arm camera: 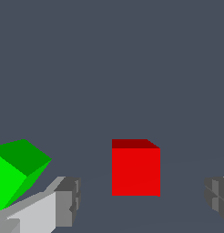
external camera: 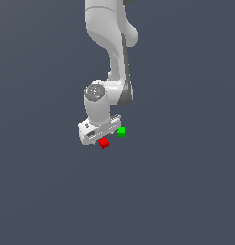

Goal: Stack the red cube on top of the green cube.

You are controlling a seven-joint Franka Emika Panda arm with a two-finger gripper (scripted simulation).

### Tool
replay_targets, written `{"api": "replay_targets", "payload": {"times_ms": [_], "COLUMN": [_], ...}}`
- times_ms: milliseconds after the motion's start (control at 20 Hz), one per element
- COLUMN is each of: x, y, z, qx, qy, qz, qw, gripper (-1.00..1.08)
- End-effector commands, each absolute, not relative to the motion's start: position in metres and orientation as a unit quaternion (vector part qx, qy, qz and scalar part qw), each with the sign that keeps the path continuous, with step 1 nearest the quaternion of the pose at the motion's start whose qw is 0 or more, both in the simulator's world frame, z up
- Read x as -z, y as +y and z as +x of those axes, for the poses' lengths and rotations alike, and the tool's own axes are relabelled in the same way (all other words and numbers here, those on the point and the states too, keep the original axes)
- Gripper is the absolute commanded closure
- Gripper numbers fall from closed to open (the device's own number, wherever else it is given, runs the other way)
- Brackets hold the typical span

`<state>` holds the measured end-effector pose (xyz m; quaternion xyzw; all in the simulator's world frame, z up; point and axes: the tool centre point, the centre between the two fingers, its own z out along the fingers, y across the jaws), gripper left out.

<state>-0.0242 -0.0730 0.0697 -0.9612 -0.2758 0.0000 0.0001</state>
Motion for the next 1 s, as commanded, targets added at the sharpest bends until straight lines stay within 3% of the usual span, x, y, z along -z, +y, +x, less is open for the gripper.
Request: {"api": "replay_targets", "payload": {"times_ms": [0,800,850,950], "x": [-0.068,-0.020,-0.020,-0.020], "y": [-0.073,-0.073,-0.073,-0.073], "z": [-0.024,-0.024,-0.024,-0.024], "qx": [0.000,0.000,0.000,0.000], "qy": [-0.276,-0.275,-0.275,-0.275], "qz": [-0.961,-0.961,-0.961,-0.961], "qw": [0.000,0.000,0.000,0.000], "gripper": [-0.92,-0.92,1.08,1.08]}}
